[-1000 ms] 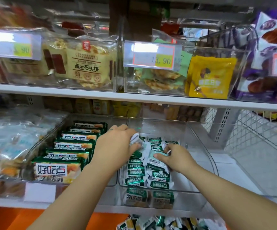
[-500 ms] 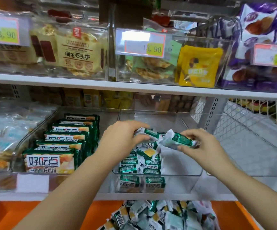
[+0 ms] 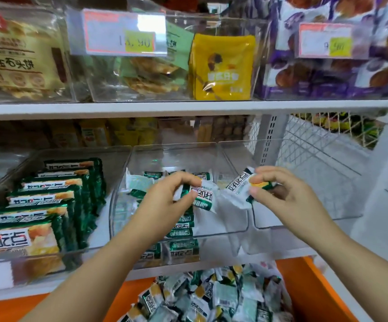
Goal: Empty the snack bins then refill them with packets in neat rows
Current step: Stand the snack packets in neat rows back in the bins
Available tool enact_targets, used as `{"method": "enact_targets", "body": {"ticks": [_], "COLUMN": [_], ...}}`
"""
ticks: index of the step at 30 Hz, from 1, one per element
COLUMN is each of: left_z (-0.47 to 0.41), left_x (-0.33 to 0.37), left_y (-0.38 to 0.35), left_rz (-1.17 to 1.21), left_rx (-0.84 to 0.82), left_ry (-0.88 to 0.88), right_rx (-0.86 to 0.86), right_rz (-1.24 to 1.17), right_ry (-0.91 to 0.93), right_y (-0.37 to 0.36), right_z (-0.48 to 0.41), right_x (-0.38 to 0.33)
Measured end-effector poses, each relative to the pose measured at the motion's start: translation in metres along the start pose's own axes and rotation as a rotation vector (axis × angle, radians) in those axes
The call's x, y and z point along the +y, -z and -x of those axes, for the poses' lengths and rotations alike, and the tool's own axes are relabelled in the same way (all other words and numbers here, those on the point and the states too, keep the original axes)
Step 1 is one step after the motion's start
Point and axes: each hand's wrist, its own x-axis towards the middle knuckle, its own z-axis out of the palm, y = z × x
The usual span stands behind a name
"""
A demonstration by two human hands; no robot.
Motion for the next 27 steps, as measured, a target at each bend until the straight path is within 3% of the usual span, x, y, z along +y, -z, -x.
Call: {"method": "enact_targets", "body": {"ticks": [4, 9, 17, 23, 27], "left_z": [-0.002, 0.001, -0.002, -0.001, 0.005], "left_x": [0.005, 0.010, 0.014, 0.019, 0.023], "left_y": [-0.009, -0.014, -0.012, -0.022, -0.027], "left_rz": [-0.062, -0.017, 0.433, 0.741, 0.695], "left_rx": [-0.048, -0.064, 0.061, 0.002, 0.023], "left_ry": [-0.037, 0.007, 0.273, 0.403, 0.434], "right_rx": [0.001, -0.036, -0.152, -0.204, -0.177], "right_rz": [0.007, -0.222, -0.500, -0.472, -0.368], "right_ry": [-0.080, -0.226, -0.252, -0.208, -0.210], "right_y": [-0.001, -0.001, -0.007, -0.014, -0.015], "right_z": [0.000, 0.000, -0.001, 0.001, 0.003], "right_x": [0.002, -0.001, -0.004, -0.004, -0.003]}}
